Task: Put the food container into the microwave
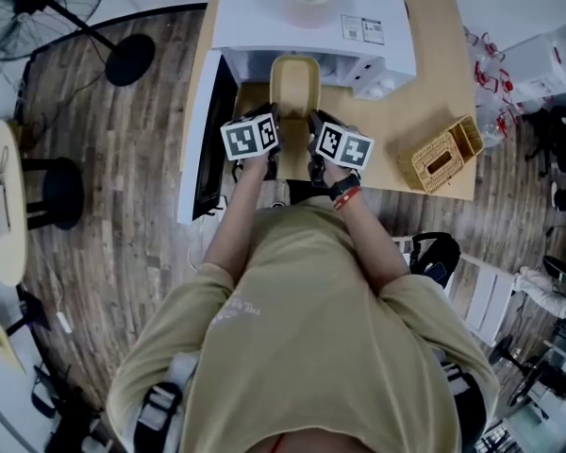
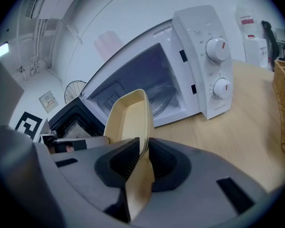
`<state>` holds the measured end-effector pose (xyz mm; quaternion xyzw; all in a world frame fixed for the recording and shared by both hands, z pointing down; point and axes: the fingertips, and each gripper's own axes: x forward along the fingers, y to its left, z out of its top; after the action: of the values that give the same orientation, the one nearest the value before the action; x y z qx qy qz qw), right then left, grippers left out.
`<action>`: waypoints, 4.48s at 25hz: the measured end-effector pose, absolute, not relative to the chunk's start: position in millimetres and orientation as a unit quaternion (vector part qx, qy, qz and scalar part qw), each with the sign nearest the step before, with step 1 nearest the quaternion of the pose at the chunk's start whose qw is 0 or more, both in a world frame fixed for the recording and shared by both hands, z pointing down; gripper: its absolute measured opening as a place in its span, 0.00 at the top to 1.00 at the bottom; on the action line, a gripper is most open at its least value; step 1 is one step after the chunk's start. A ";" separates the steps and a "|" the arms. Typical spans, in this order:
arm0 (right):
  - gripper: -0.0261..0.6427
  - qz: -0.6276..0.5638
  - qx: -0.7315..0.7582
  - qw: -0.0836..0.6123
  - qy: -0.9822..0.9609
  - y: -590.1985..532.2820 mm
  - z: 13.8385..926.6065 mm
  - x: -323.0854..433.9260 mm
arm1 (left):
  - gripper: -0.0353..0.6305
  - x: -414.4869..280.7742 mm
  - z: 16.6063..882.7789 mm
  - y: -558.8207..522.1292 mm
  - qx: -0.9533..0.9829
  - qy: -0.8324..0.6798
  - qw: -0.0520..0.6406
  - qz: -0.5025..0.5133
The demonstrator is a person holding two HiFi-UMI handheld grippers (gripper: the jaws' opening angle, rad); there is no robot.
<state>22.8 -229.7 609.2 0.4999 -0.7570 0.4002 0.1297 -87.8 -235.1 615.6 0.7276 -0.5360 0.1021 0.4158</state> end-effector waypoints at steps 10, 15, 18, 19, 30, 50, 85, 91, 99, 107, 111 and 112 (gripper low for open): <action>0.86 0.402 0.497 0.115 -0.760 -255.3 602.1 23.9 | 0.86 -86.5 617.7 -258.3 0.734 -0.531 0.413 0.091; 0.86 0.400 0.495 0.116 -0.763 -266.3 604.7 21.7 | 0.86 -87.8 627.1 -268.0 0.730 -0.530 0.418 0.104; 0.86 0.400 0.497 0.111 -0.762 -274.8 603.3 22.2 | 0.86 -87.8 623.7 -277.5 0.736 -0.527 0.413 0.096; 0.86 0.396 0.498 0.112 -0.763 -277.8 602.4 22.5 | 0.86 -87.4 621.6 -281.0 0.739 -0.526 0.412 0.090; 0.86 0.375 0.500 0.102 -0.774 -309.4 601.6 25.1 | 0.86 -85.4 604.1 -313.3 0.764 -0.516 0.385 0.038; 0.86 0.315 0.513 0.083 -0.795 -349.0 603.0 14.4 | 0.86 -93.0 604.1 -346.1 0.784 -0.532 0.316 0.036; 0.71 0.282 0.489 0.108 -0.819 -388.2 600.3 3.1 | 0.82 -95.1 604.4 -380.8 0.781 -0.536 0.320 0.036; 0.69 0.280 0.490 0.106 -0.819 -380.5 595.5 5.3 | 0.82 -97.1 599.7 -373.5 0.779 -0.540 0.316 0.035; 0.69 0.286 0.503 0.100 -0.810 -344.2 587.3 15.6 | 0.82 -92.0 587.6 -341.4 0.786 -0.537 0.304 0.046; 0.71 0.286 0.511 0.097 -0.805 -294.6 580.7 24.6 | 0.82 -93.4 577.5 -296.0 0.784 -0.556 0.272 0.045; 0.74 0.274 0.514 0.094 -0.808 -269.1 575.5 26.9 | 0.82 -89.3 576.3 -269.2 0.790 -0.553 0.261 0.055; 0.75 0.269 0.513 0.095 -0.810 -262.9 573.4 26.1 | 0.82 -88.1 575.1 -262.9 0.792 -0.551 0.258 0.057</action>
<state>26.1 -262.9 573.4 0.5132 -0.8096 0.2686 0.0945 -88.1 -262.9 575.1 0.7917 -0.5508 0.0569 0.2581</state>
